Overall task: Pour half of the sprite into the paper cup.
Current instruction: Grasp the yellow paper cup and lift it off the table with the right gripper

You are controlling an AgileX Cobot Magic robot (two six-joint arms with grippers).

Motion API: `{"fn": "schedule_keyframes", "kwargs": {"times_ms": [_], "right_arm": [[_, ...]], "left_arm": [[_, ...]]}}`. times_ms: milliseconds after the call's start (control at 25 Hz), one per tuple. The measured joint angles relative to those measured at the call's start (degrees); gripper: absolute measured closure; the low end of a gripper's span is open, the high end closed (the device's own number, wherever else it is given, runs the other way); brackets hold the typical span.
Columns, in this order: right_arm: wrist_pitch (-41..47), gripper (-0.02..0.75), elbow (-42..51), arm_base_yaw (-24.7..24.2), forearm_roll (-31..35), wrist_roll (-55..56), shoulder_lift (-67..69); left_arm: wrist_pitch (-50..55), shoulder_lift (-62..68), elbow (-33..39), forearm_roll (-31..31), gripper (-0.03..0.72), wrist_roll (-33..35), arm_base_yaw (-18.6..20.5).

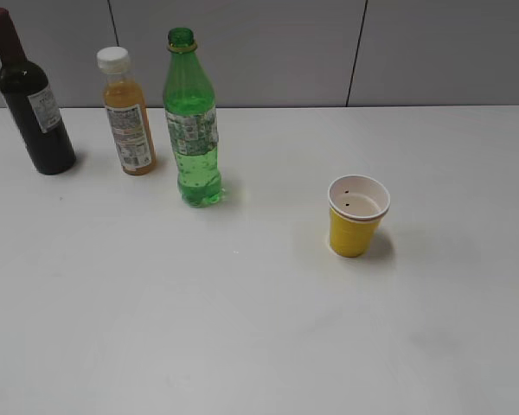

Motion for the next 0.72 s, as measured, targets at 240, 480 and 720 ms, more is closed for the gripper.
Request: {"fn": "schedule_keyframes", "kwargs": {"times_ms": [240,480,720], "right_arm": [[-5.52,0.146,0.05,0.00,0.00,0.00,6.35],[-14.82,0.146,3.41,0.00,3.26,0.00,11.76],[-26.77,0.146,10.62,0.00,4.81,0.00,16.39]], "left_arm": [[0.00,0.00,0.00,0.00,0.099,0.00,0.00],[0.00,0.00,0.00,0.00,0.099,0.00,0.00],[-0.02,0.00,0.00,0.00,0.099,0.00,0.00]]}}
